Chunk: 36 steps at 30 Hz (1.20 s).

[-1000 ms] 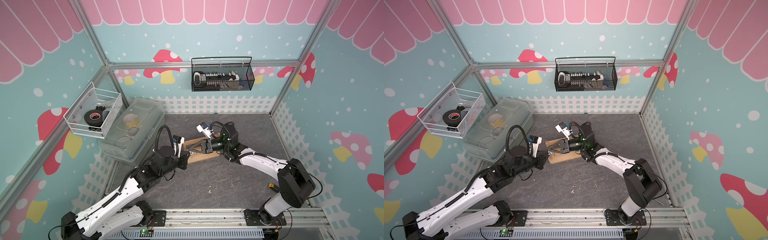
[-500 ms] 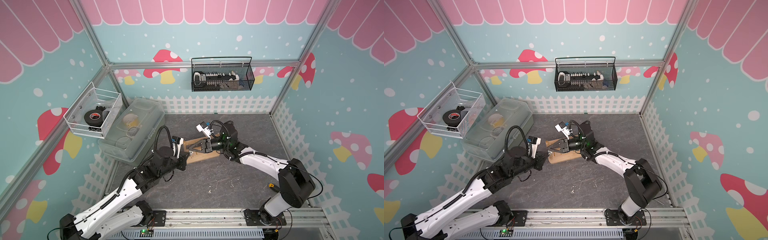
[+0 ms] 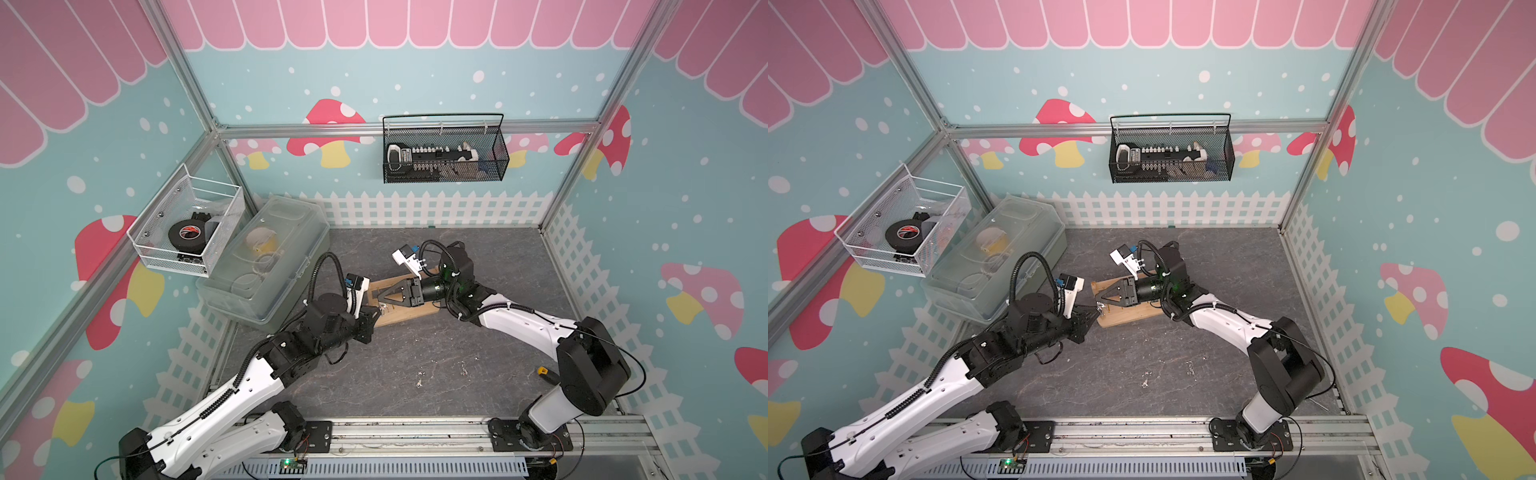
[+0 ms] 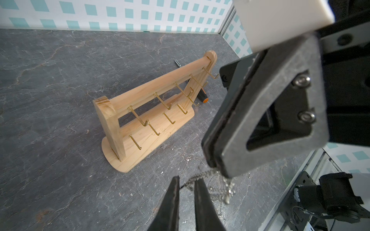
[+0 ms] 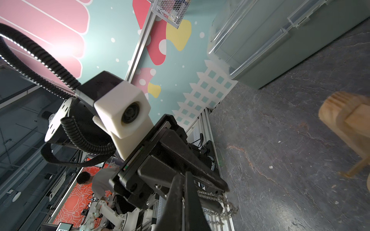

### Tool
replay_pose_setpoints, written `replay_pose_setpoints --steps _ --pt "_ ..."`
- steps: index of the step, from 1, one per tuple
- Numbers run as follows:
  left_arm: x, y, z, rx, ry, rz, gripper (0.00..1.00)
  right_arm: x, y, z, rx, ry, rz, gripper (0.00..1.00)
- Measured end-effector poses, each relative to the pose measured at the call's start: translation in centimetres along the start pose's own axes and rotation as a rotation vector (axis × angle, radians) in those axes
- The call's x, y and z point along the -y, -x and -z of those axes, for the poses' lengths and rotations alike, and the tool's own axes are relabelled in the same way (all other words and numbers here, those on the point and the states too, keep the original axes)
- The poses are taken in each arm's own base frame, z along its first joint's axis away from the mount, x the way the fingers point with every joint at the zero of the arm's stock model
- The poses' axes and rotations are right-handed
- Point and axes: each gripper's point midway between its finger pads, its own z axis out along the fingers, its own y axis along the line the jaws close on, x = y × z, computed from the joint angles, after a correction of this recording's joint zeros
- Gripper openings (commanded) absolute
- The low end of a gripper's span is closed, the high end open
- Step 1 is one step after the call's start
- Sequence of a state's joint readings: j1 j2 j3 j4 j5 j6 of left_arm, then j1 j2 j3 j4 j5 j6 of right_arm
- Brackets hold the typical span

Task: Hang the necklace on the jewelry display stand
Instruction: Pick up the necklace from the center of the board.

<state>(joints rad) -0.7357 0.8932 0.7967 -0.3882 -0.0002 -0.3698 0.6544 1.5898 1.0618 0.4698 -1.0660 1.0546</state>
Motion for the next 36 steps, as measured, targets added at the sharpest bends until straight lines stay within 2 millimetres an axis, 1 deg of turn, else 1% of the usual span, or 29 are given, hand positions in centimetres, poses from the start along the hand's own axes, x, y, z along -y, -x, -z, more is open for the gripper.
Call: replay_pose_setpoints --steps 4,10,16,36 --pt "0.02 0.05 0.29 0.004 -0.001 0.000 0.16 0.09 -0.05 0.00 -0.001 -0.003 0.000 0.00" --pt "-0.22 -0.36 0.30 -0.012 0.009 -0.001 0.15 0.12 -0.05 0.00 -0.001 -0.004 0.000 0.00" --pt "-0.29 -0.34 0.26 -0.012 0.013 -0.004 0.16 0.11 -0.05 0.00 -0.001 -0.004 0.000 0.00" --pt "-0.06 0.32 0.22 0.018 0.012 -0.007 0.16 -0.15 0.04 -0.07 0.002 0.004 -0.012 0.00"
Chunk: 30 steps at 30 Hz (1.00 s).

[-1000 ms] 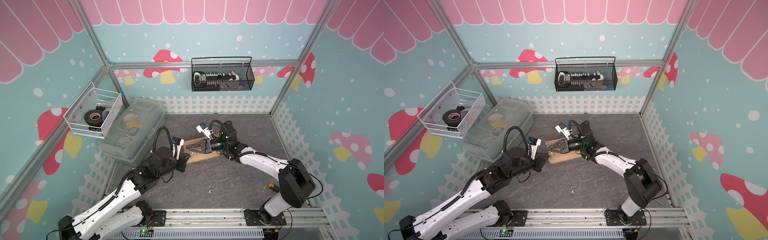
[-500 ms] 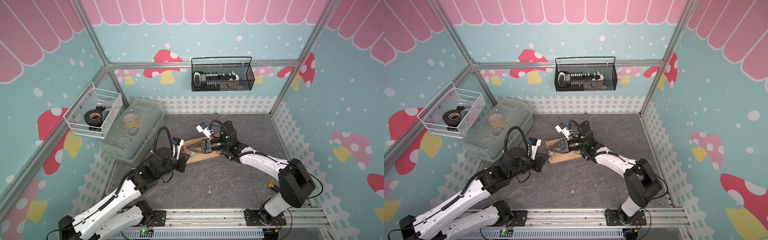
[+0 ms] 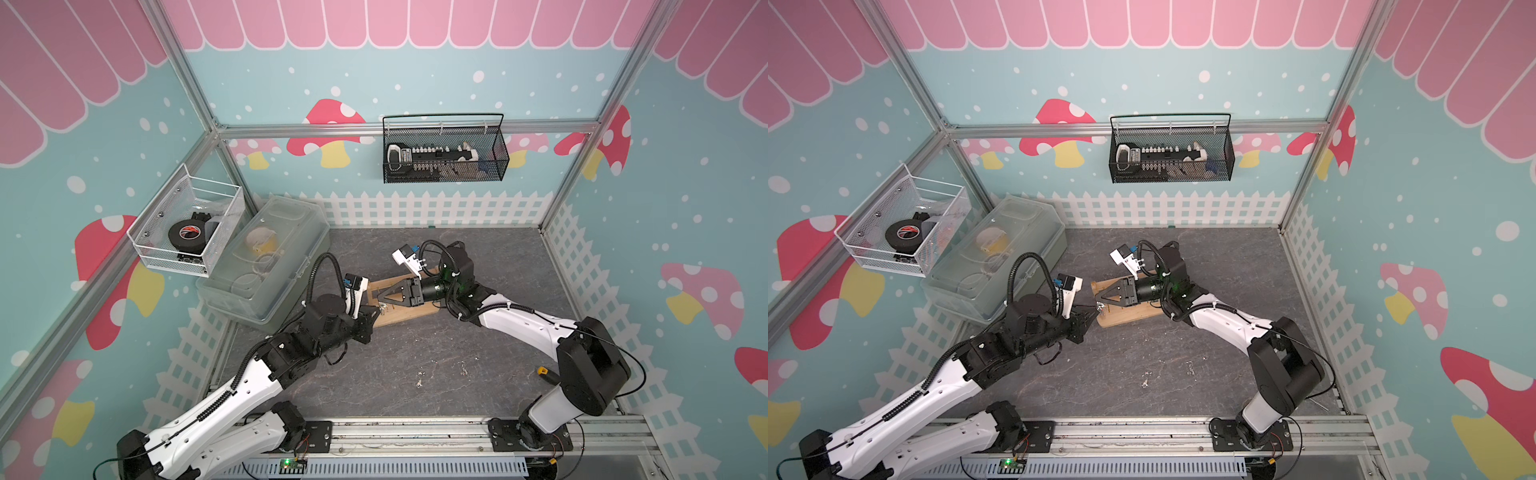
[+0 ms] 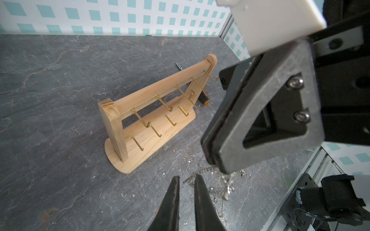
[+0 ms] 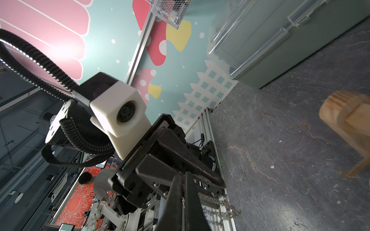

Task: Hang the necklace on the jewelry display stand
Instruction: Pick up the necklace from the center of the board.

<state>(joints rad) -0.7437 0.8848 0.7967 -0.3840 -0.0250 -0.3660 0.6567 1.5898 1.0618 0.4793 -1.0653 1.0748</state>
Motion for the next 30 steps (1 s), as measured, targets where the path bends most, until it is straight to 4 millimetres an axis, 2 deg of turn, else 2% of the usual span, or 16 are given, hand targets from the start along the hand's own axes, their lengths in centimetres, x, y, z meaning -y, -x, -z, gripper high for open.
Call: replay_pose_setpoints --steps 15,30 --pt "0.66 -0.03 -0.02 0.007 -0.011 -0.017 0.16 -0.43 0.05 -0.19 0.001 0.013 0.004 0.00" --pt "-0.32 -0.12 -0.14 0.018 0.042 -0.029 0.16 -0.87 -0.07 -0.44 -0.004 0.028 0.010 0.00"
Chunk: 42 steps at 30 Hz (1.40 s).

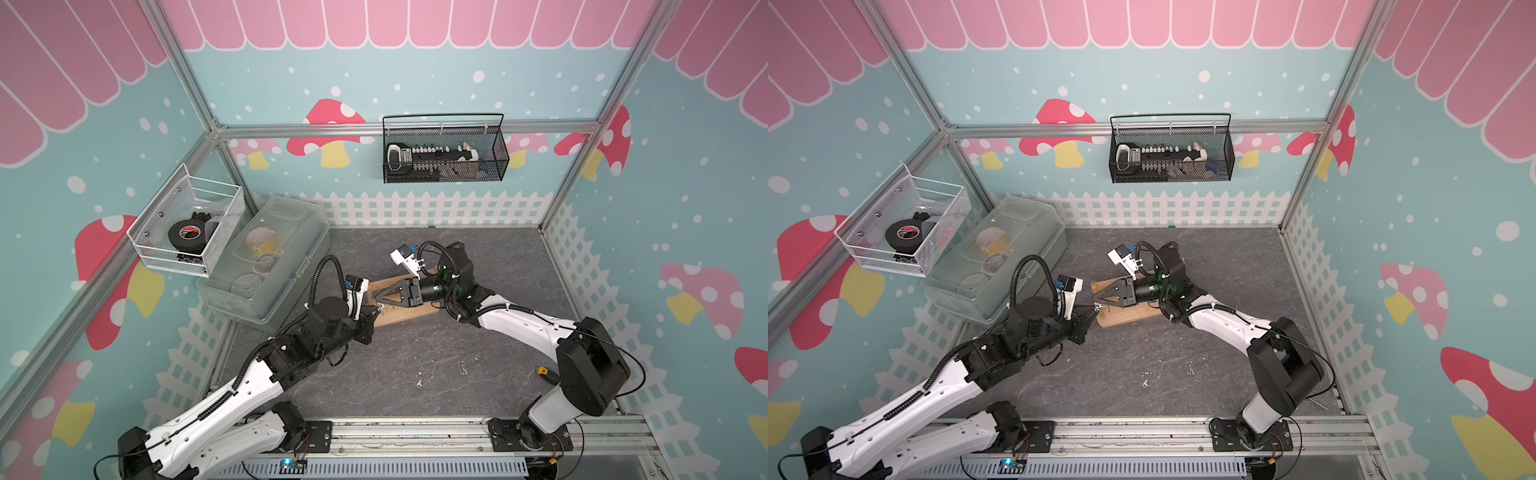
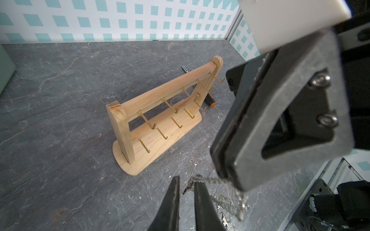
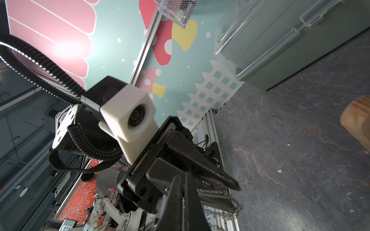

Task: Hang the necklace on the jewelry display stand
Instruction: Pick up the necklace from the center of the board.

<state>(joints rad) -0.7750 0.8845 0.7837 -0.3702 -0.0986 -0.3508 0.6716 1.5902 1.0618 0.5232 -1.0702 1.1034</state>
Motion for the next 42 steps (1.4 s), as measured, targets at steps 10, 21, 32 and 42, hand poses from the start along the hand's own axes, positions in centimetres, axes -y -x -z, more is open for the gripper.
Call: replay_pose_setpoints --steps 10,21,32,42 --pt "-0.1 -0.2 0.2 -0.007 0.005 -0.015 0.16 0.7 -0.2 -0.1 -0.006 -0.029 -0.006 0.00" --pt "-0.1 -0.5 0.3 -0.020 0.002 -0.017 0.16 1.0 -0.2 -0.1 -0.007 -0.047 -0.002 0.00" --pt "-0.1 -0.6 0.7 -0.020 0.000 -0.018 0.16 1.2 -0.2 -0.1 -0.005 -0.056 0.001 0.00" --pt "-0.1 -0.5 0.6 -0.018 0.000 -0.018 0.16 1.0 -0.1 -0.1 -0.005 -0.051 -0.004 0.00"
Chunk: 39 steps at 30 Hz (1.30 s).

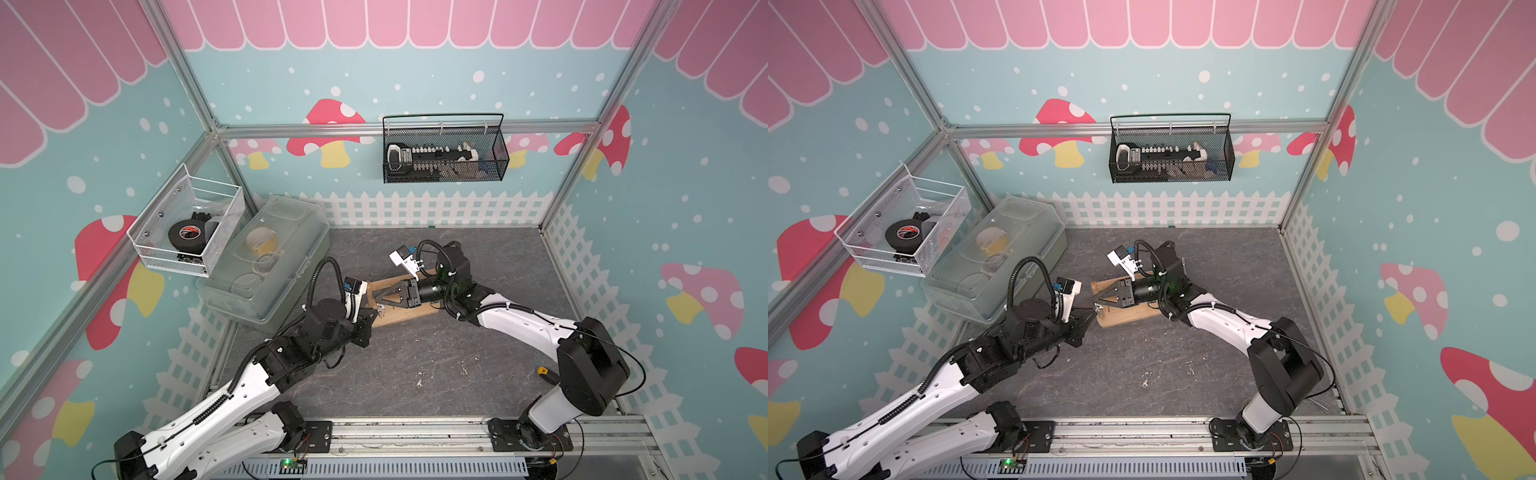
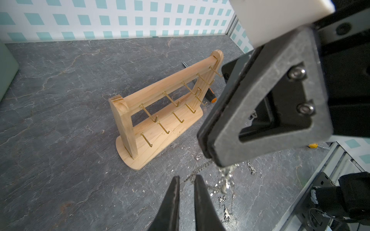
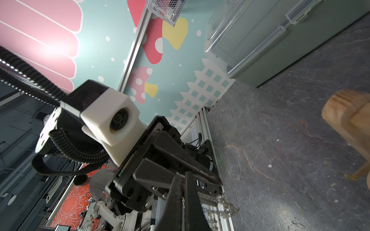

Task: Hang the necklace on the jewelry display stand
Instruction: Pick up the necklace from the center of the board.

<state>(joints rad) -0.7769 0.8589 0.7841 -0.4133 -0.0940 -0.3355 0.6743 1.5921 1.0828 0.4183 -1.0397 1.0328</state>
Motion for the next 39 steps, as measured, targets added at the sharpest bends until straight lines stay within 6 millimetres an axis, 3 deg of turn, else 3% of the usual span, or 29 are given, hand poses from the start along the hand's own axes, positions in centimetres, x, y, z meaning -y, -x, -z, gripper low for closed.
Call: replay_pose_setpoints --steps 39 --pt "-0.42 0.49 0.00 0.031 0.049 -0.020 0.15 -0.72 0.06 -0.27 0.001 0.023 0.007 0.00"
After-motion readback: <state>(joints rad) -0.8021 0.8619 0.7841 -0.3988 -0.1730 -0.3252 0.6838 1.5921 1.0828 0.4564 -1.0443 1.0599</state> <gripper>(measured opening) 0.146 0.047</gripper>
